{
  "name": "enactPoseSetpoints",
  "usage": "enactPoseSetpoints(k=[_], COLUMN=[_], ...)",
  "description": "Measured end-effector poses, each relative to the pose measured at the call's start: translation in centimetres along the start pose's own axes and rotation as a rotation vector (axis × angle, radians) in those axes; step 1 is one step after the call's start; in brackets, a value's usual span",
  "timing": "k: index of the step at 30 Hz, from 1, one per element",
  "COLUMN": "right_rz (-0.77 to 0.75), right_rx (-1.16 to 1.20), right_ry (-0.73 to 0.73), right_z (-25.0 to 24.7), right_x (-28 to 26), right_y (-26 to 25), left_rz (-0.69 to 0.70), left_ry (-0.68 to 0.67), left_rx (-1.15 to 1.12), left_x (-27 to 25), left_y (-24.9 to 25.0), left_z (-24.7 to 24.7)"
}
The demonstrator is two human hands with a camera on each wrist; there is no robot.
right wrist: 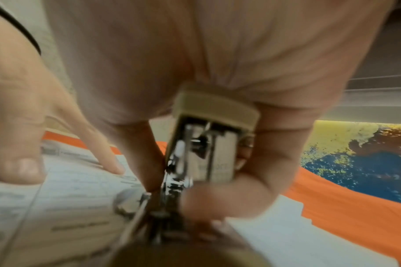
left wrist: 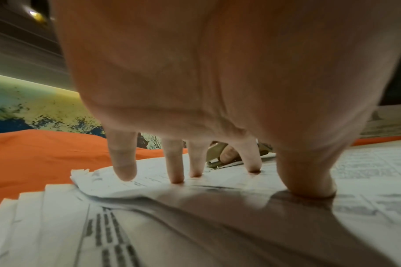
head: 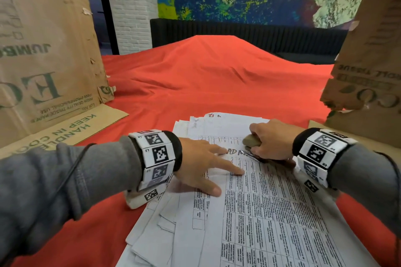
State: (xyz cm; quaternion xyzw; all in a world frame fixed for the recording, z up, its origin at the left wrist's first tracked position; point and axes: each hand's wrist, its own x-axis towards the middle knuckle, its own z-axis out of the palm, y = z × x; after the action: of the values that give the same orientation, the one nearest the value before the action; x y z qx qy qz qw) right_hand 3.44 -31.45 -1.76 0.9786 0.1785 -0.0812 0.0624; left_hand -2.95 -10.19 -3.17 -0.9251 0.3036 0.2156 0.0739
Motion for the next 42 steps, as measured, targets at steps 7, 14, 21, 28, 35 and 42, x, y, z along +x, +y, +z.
enactPoseSetpoints(k=[7,14,21,28,35,42], right_rz=[-0.052,-0.057,-0.050,-0.077,0.062,0.065], right_rx=[0.061,0.122,0.117,0.046,0.382,0.325], right_ry=[0.036,0.063,0.012,0.018,0.119,-0.007], right_z=[1.6,2.0,0.8,0.1,-0.2,-0.2], right_x=[1.4,1.9,2.2,2.1,3.0,-0.1], right_y=[0.2,-0.9,-1.3,-2.7,-1.6,-1.8], left_rz=[0.001,-0.005,-0.031,0.013,-0.009,-0.076], left_ry=[-0.006,-0.012,0.062,0.029,0.038,0.098], left_rx=[-0.037,-0.033,0.193,0.144,0.109,0.108], left_x=[0.3,0.1,0.1,0.2,-0.1,-0.6], left_y=[-0.1,0.1,1.1,0.9,1.1,1.4], left_z=[0.1,0.0,-0.2,-0.2,-0.2,-0.1])
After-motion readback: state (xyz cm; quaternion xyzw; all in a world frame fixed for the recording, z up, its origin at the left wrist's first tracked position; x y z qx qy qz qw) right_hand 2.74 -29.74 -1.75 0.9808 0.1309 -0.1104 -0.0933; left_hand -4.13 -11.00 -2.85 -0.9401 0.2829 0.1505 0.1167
